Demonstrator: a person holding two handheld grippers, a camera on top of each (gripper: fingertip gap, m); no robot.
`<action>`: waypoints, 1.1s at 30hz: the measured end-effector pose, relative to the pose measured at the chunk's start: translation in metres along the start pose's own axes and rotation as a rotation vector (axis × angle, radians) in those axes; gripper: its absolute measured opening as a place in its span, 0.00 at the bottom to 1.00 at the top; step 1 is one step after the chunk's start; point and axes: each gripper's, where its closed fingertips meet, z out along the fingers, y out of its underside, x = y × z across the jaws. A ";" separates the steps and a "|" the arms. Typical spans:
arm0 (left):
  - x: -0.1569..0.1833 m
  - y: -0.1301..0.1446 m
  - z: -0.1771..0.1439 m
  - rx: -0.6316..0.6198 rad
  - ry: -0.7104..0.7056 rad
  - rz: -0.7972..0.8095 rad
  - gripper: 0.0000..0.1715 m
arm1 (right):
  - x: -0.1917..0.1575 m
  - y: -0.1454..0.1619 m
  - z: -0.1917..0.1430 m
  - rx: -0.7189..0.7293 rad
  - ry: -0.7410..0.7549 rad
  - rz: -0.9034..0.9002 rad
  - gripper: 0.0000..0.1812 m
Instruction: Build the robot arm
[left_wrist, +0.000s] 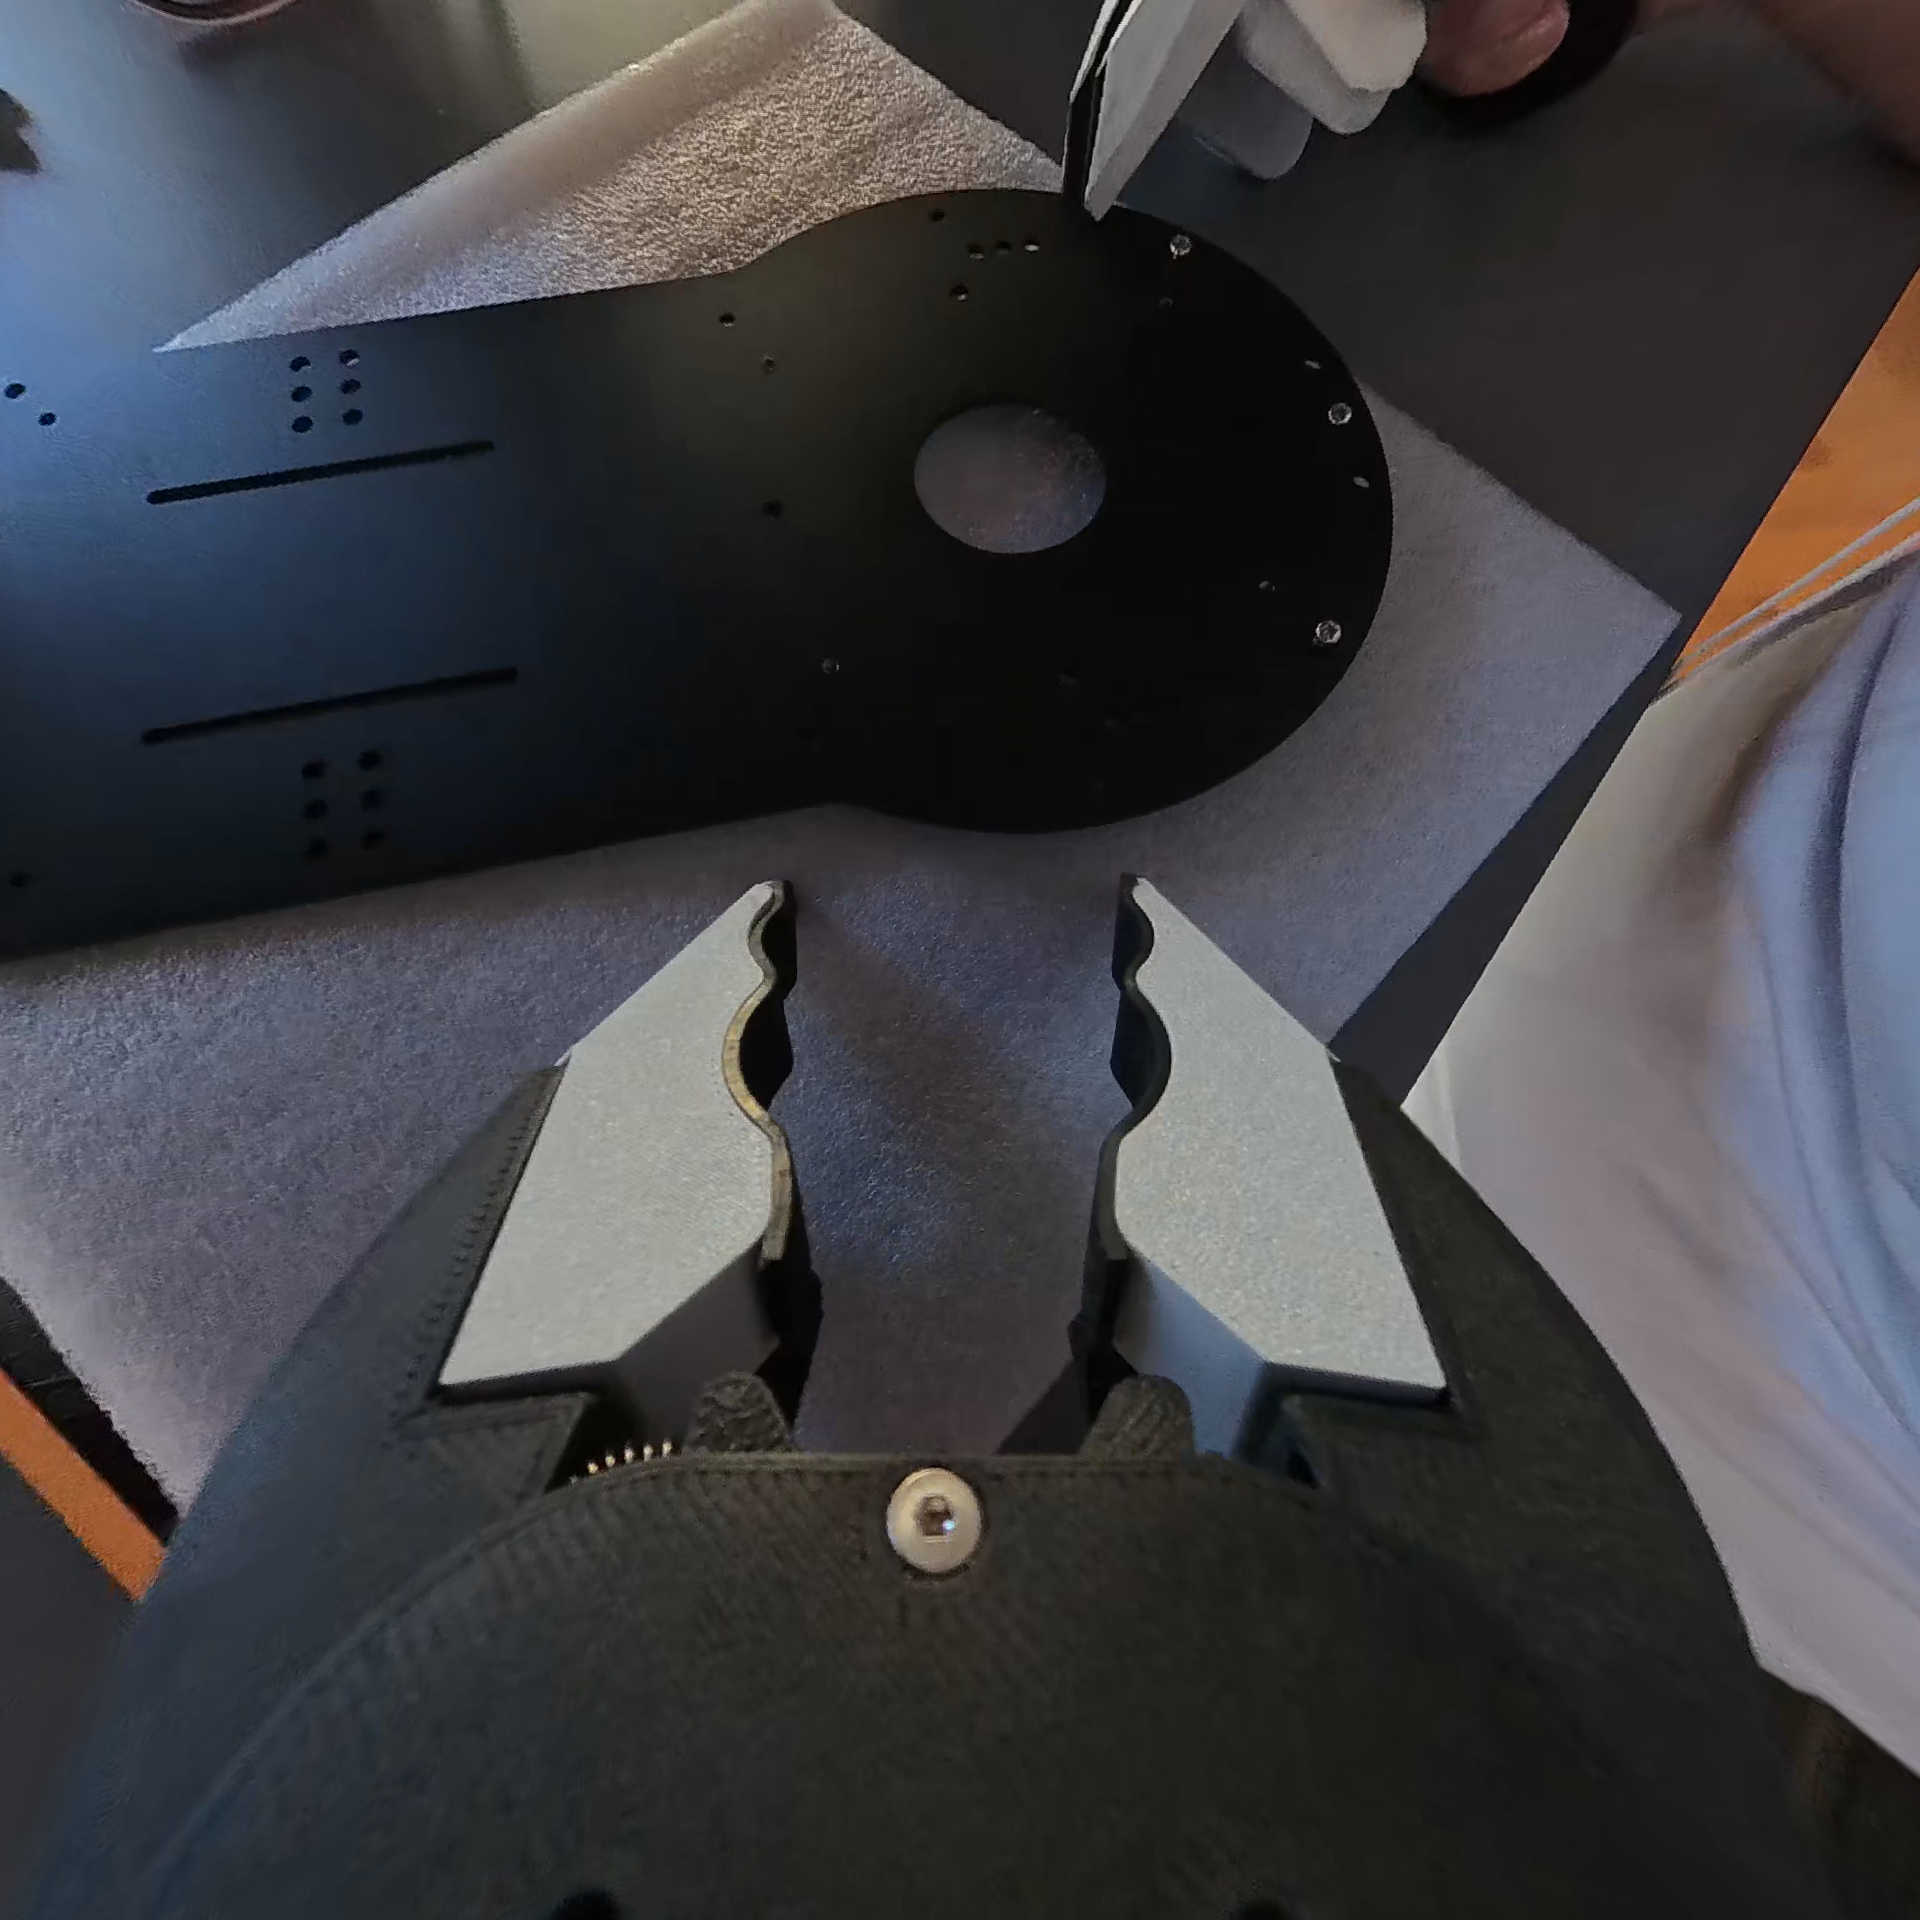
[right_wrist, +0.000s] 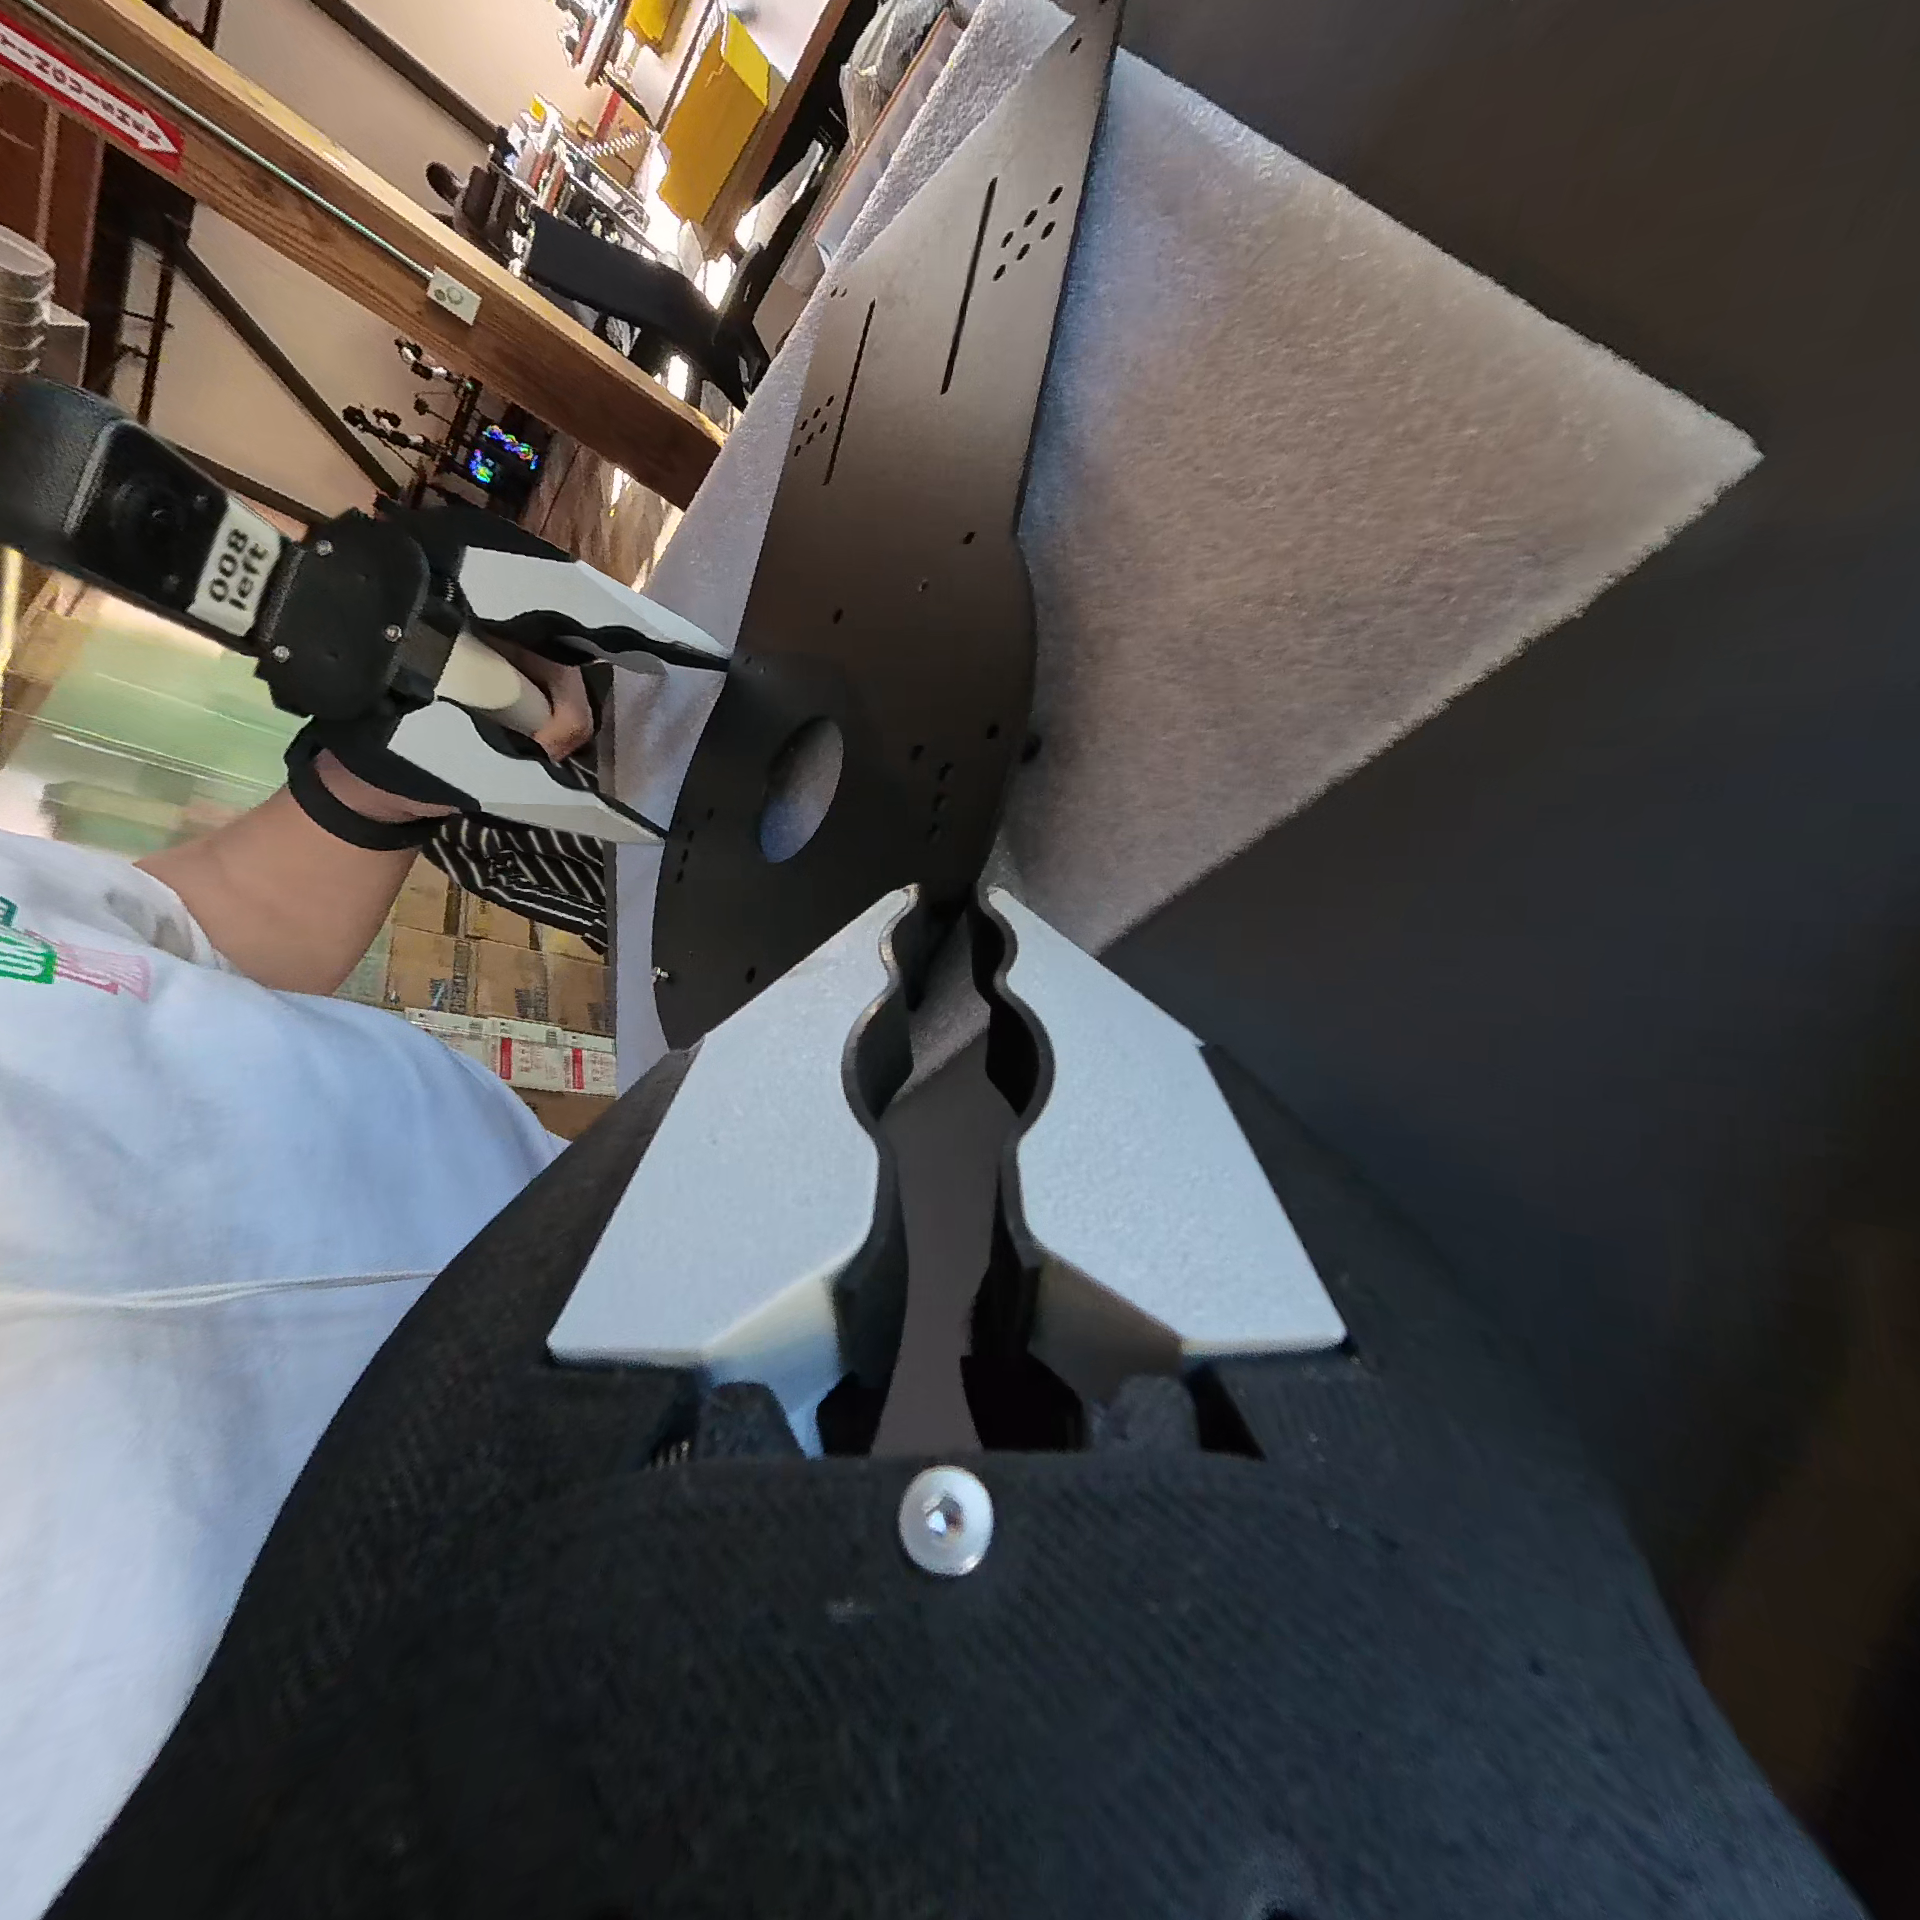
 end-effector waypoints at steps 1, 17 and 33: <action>0.000 0.000 0.000 0.006 0.002 -0.009 0.34 | 0.000 0.000 0.000 0.001 0.002 -0.003 0.03; -0.001 -0.001 -0.001 0.015 0.018 -0.029 0.33 | -0.001 0.000 0.001 -0.002 -0.013 0.017 0.05; -0.003 -0.003 -0.002 0.015 0.049 -0.079 0.31 | -0.026 -0.030 -0.019 0.177 -0.086 -0.096 0.09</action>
